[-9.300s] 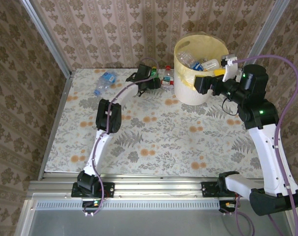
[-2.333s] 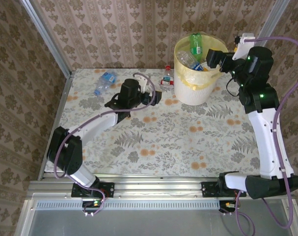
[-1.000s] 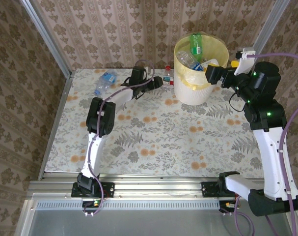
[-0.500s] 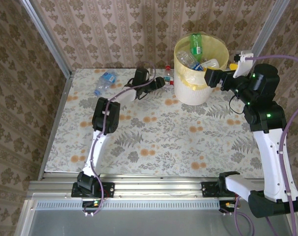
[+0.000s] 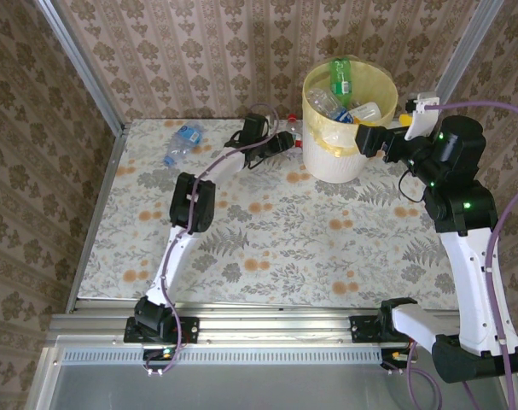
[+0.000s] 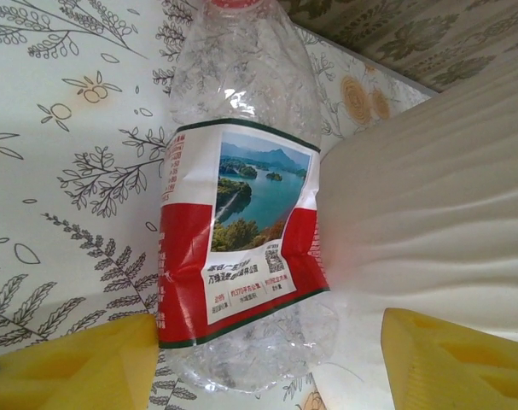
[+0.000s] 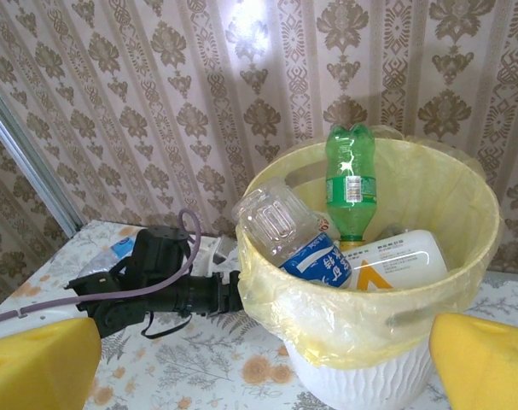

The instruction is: Throw the plastic bottles in the bin

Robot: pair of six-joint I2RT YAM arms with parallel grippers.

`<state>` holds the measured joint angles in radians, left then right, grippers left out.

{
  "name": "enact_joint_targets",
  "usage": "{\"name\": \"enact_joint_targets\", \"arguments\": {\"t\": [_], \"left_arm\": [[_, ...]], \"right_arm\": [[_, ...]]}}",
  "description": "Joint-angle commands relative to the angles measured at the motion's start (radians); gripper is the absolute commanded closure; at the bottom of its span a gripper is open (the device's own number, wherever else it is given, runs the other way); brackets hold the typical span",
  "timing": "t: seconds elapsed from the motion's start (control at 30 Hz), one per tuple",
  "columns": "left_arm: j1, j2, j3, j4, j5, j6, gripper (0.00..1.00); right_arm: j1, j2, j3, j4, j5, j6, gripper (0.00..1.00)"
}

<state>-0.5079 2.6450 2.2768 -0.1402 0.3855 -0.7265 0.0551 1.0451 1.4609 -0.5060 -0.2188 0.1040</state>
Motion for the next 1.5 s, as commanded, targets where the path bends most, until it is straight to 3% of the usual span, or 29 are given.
{"name": "enact_joint_targets", "arguments": {"t": [0.0, 0.27, 0.53, 0.77, 1.47], "left_arm": [[-0.003, 0.034, 0.047, -0.049, -0.012, 0.024, 0.32], [-0.011, 0.085, 0.151, -0.117, -0.013, 0.042, 0.47], [-0.004, 0.093, 0.151, -0.117, -0.005, 0.044, 0.63], [0.005, 0.061, 0.112, -0.109, 0.007, 0.071, 0.7], [0.037, -0.362, -0.581, 0.289, 0.018, 0.167, 0.79]], "right_arm": [[0.0, -0.016, -0.009, -0.009, -0.023, -0.017, 0.0], [0.0, -0.02, -0.019, -0.006, -0.021, -0.019, 0.0], [0.0, -0.026, -0.031, -0.001, -0.022, -0.02, 0.0], [0.0, -0.027, -0.037, 0.003, -0.024, -0.017, 0.0], [0.0, -0.025, -0.051, 0.024, -0.045, 0.022, 0.0]]}}
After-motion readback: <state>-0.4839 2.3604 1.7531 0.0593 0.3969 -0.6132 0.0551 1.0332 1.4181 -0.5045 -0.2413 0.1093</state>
